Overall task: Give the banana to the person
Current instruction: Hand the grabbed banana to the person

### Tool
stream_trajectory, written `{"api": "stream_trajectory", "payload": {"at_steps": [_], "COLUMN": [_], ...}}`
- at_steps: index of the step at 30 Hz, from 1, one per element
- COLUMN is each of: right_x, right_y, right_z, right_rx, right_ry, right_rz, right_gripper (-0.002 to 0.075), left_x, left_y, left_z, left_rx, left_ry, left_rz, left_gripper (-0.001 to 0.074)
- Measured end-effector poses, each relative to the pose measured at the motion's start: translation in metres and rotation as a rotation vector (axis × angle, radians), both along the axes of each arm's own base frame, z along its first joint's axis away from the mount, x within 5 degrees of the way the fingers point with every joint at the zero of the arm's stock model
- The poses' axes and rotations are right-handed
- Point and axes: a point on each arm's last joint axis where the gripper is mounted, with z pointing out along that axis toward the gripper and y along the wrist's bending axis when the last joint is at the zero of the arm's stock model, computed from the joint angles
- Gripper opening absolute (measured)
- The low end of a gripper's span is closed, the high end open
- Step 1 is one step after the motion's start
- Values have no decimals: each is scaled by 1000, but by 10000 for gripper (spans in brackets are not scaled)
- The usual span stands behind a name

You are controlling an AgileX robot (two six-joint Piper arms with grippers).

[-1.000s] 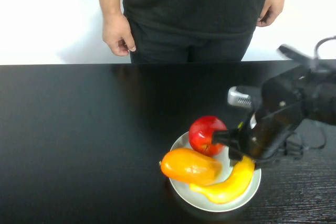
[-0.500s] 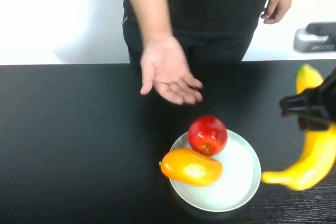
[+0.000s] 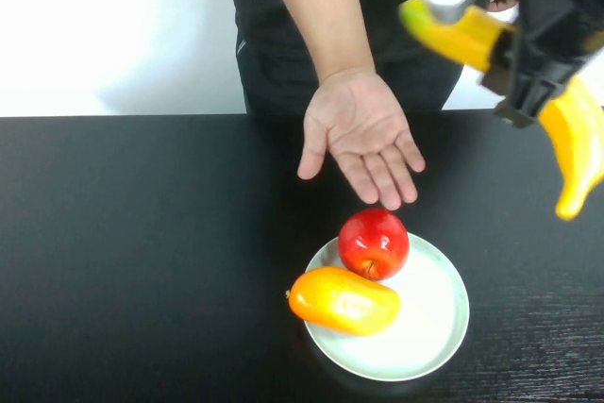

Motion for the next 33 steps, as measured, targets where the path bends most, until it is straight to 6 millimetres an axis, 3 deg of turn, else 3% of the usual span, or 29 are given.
{"api": "stream_trajectory", "payload": {"at_steps": [4,9,14,22,28,33], "right_x": [12,17,23,41,49,53], "right_y": [30,62,83,98,103,104], "right_z": [-3,0,-12,-38,-44,-45], "right_rx": [-91,-159,-191,-230,-211,-150], "right_ry": [-21,-99,-87,-50,-77,-79], "right_rz": [269,435,470,492,441,329], "right_gripper": [-9,-9,-9,-9,-4,95], "left_x": [0,0,0,0,0,0], "left_y": [0,0,0,0,0,0], "left_z": [0,0,0,0,0,0], "left_rx": [0,0,0,0,0,0], "left_ry": [0,0,0,0,0,0], "left_rz": [0,0,0,0,0,0], "left_gripper": [-4,-4,-4,-4,-4,-4]}}
